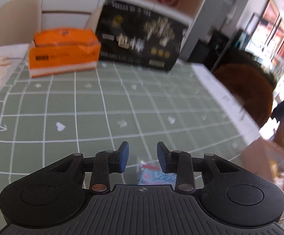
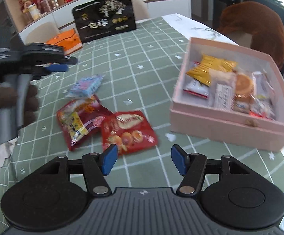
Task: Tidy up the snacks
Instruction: 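Grasp the blue Peppa Pig bag with the left tool while the right tool grasps the quail-egg bag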
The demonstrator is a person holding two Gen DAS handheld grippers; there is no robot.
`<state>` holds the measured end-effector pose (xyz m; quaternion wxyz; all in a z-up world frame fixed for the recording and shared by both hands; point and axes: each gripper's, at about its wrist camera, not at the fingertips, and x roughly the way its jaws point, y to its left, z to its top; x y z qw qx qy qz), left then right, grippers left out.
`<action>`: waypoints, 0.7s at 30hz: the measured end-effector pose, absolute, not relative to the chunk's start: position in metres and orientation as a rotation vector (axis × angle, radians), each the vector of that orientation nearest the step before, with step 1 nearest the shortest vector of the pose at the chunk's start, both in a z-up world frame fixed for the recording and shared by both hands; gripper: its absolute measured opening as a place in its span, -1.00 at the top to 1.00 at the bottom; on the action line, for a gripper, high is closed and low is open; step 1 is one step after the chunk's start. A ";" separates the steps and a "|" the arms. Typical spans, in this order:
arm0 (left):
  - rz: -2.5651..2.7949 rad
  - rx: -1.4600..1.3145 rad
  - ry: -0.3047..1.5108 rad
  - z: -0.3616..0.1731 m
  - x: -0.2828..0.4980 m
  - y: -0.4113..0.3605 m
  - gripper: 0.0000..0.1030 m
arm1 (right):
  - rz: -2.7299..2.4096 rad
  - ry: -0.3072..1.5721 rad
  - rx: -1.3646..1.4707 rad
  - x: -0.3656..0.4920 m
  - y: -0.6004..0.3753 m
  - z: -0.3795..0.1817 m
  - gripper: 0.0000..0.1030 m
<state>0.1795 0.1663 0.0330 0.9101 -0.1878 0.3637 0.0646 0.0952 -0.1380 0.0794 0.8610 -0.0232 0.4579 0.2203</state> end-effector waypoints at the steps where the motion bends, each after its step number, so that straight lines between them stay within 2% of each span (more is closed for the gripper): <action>1: 0.105 -0.390 0.783 0.026 0.180 0.163 0.30 | 0.466 0.964 -0.048 0.098 -0.134 0.080 -0.22; 16: -0.227 -0.313 0.853 0.012 0.090 0.085 0.28 | 0.472 1.033 -0.090 0.121 -0.105 0.048 -0.34; 21: -0.252 -0.309 0.897 0.015 0.076 0.068 0.28 | 0.469 1.045 -0.063 0.108 -0.127 0.050 -0.14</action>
